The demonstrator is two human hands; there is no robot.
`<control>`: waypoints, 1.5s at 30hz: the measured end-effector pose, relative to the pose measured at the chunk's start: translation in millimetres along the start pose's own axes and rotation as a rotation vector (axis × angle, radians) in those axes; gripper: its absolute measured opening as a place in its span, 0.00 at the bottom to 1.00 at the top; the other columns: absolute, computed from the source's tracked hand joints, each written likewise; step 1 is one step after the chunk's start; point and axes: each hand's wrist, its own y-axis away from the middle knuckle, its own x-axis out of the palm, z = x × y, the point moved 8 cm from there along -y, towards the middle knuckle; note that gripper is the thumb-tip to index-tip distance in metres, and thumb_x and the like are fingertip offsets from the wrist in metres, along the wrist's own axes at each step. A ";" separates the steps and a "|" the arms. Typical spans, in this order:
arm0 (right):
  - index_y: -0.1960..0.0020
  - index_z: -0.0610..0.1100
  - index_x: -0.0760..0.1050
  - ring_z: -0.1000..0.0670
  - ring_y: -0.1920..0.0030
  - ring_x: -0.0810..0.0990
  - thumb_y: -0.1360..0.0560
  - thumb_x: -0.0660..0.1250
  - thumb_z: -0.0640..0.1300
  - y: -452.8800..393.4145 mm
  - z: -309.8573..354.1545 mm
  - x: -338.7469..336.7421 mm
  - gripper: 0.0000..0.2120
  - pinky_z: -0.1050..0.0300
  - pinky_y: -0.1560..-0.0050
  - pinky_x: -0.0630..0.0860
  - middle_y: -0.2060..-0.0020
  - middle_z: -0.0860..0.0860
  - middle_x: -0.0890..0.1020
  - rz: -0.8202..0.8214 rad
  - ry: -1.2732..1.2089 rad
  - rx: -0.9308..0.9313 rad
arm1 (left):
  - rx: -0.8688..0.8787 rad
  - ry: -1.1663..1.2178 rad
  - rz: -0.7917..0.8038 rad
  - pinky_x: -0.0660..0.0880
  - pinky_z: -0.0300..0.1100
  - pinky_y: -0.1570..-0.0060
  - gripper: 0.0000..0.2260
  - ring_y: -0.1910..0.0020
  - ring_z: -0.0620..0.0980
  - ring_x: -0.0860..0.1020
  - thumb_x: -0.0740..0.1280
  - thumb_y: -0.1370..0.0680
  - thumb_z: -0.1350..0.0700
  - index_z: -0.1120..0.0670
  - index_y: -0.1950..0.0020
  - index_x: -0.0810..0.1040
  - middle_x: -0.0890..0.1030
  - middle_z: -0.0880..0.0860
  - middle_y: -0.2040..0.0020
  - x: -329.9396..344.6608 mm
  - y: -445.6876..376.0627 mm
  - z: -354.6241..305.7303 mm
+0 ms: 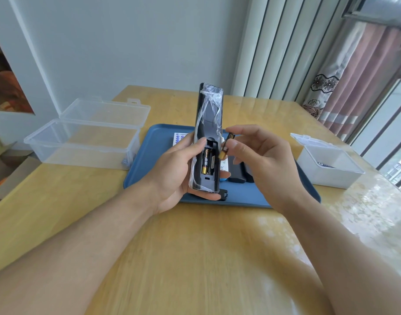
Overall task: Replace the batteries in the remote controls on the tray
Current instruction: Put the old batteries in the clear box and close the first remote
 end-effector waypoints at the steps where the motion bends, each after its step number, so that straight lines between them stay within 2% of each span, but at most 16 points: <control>1: 0.43 0.44 0.82 0.53 0.60 0.82 0.20 0.67 0.37 -0.6 -1.0 -0.6 0.08 0.59 0.54 0.78 0.61 0.50 0.85 0.001 -0.017 0.009 | 0.001 0.001 -0.008 0.82 0.56 0.63 0.13 0.49 0.58 0.86 0.57 0.14 0.49 0.45 0.33 0.77 0.85 0.53 0.46 -0.8 -0.3 0.1; 5: 0.41 0.45 0.81 0.49 0.61 0.79 0.17 0.61 0.39 -1.8 -4.1 2.0 0.11 0.57 0.57 0.78 0.63 0.49 0.80 0.046 -0.013 0.039 | 0.006 0.004 -0.045 0.82 0.57 0.63 0.13 0.50 0.58 0.86 0.58 0.14 0.49 0.46 0.33 0.78 0.85 0.53 0.46 -4.6 -0.7 -0.5; 8: 0.48 0.42 0.78 0.49 0.64 0.79 0.20 0.68 0.41 -1.5 -4.8 3.4 0.03 0.56 0.60 0.78 0.64 0.47 0.82 0.036 0.001 0.052 | 0.007 -0.009 -0.048 0.82 0.56 0.64 0.13 0.47 0.59 0.86 0.58 0.14 0.49 0.45 0.33 0.77 0.85 0.54 0.42 -5.3 -0.6 -0.9; 11: 0.54 0.40 0.80 0.52 0.67 0.78 0.27 0.75 0.45 -1.5 -5.0 0.9 0.09 0.59 0.62 0.78 0.67 0.50 0.83 0.014 0.039 0.055 | 0.004 -0.030 -0.027 0.81 0.55 0.66 0.13 0.44 0.61 0.85 0.58 0.14 0.49 0.45 0.32 0.77 0.84 0.56 0.40 -3.1 -0.1 -0.7; 14: 0.57 0.41 0.82 0.56 0.71 0.76 0.30 0.77 0.43 -1.0 -4.7 1.5 0.07 0.66 0.67 0.74 0.70 0.53 0.81 0.026 0.061 0.070 | 0.000 -0.056 -0.005 0.81 0.54 0.66 0.13 0.44 0.62 0.84 0.58 0.14 0.48 0.44 0.32 0.77 0.83 0.58 0.39 -0.1 0.8 -0.1; 16: 0.57 0.43 0.82 0.57 0.72 0.75 0.31 0.78 0.41 -0.9 -5.0 1.0 0.06 0.67 0.69 0.72 0.70 0.51 0.80 0.015 0.073 0.074 | -0.003 -0.077 0.005 0.81 0.55 0.65 0.13 0.44 0.61 0.85 0.58 0.14 0.48 0.42 0.33 0.77 0.83 0.58 0.39 1.3 1.5 0.0; 18: 0.56 0.44 0.82 0.54 0.70 0.76 0.31 0.79 0.42 -1.6 -5.4 -2.3 0.08 0.64 0.67 0.73 0.69 0.48 0.80 -0.014 0.100 0.064 | -0.005 -0.100 0.019 0.81 0.55 0.64 0.13 0.45 0.60 0.85 0.59 0.15 0.49 0.41 0.33 0.77 0.84 0.56 0.42 3.0 2.0 0.5; 21: 0.54 0.47 0.82 0.44 0.63 0.83 0.32 0.81 0.44 -2.6 -6.3 -6.7 0.10 0.53 0.58 0.80 0.64 0.46 0.84 -0.051 0.115 0.041 | -0.009 -0.112 0.034 0.82 0.58 0.62 0.13 0.46 0.59 0.85 0.60 0.15 0.49 0.41 0.33 0.78 0.85 0.53 0.47 4.6 2.4 1.5; 23: 0.53 0.49 0.84 0.46 0.58 0.85 0.33 0.81 0.44 -1.7 -5.8 -7.8 0.10 0.51 0.51 0.83 0.62 0.49 0.86 -0.068 0.135 0.030 | -0.008 -0.110 0.038 0.82 0.59 0.62 0.13 0.46 0.59 0.85 0.60 0.15 0.49 0.40 0.33 0.78 0.85 0.53 0.47 5.4 2.3 1.6; 26: 0.52 0.52 0.85 0.52 0.60 0.85 0.33 0.81 0.43 0.5 -3.2 -3.9 0.12 0.57 0.54 0.82 0.62 0.53 0.86 -0.061 0.189 0.005 | -0.021 -0.090 0.038 0.83 0.60 0.62 0.13 0.47 0.60 0.85 0.60 0.15 0.50 0.40 0.33 0.77 0.85 0.53 0.48 6.5 3.0 3.1; 31: 0.50 0.50 0.83 0.49 0.60 0.84 0.33 0.82 0.45 1.2 -1.6 -2.4 0.14 0.56 0.55 0.82 0.62 0.52 0.85 -0.068 0.264 -0.037 | -0.039 -0.048 0.021 0.83 0.60 0.62 0.12 0.48 0.62 0.85 0.60 0.15 0.50 0.43 0.34 0.78 0.85 0.53 0.48 7.0 4.2 5.0; 33: 0.53 0.48 0.84 0.50 0.61 0.84 0.33 0.81 0.46 1.2 -2.8 -2.3 0.10 0.56 0.56 0.82 0.63 0.52 0.86 -0.068 0.270 -0.031 | -0.044 -0.034 0.017 0.83 0.60 0.63 0.12 0.48 0.61 0.86 0.60 0.15 0.50 0.45 0.35 0.78 0.85 0.53 0.49 7.4 4.5 4.9; 37: 0.57 0.51 0.84 0.49 0.60 0.85 0.29 0.77 0.48 2.2 -3.9 2.5 0.03 0.49 0.55 0.82 0.62 0.53 0.86 -0.035 0.300 -0.037 | -0.054 -0.015 0.018 0.83 0.57 0.65 0.13 0.48 0.62 0.86 0.59 0.15 0.50 0.48 0.33 0.77 0.85 0.54 0.50 8.0 4.7 4.4; 42: 0.60 0.49 0.82 0.43 0.62 0.82 0.33 0.76 0.54 2.5 -4.0 4.6 0.09 0.48 0.58 0.80 0.65 0.49 0.85 -0.027 0.230 -0.014 | -0.055 -0.013 0.028 0.83 0.56 0.66 0.12 0.47 0.61 0.85 0.59 0.15 0.50 0.47 0.33 0.77 0.86 0.55 0.49 9.5 5.3 5.4; 45: 0.60 0.48 0.82 0.43 0.62 0.83 0.32 0.77 0.52 1.9 -5.1 5.0 0.08 0.49 0.58 0.80 0.64 0.48 0.85 -0.024 0.214 -0.015 | -0.052 -0.005 0.028 0.83 0.56 0.66 0.13 0.47 0.62 0.85 0.59 0.15 0.50 0.47 0.33 0.77 0.85 0.55 0.48 9.6 5.1 6.4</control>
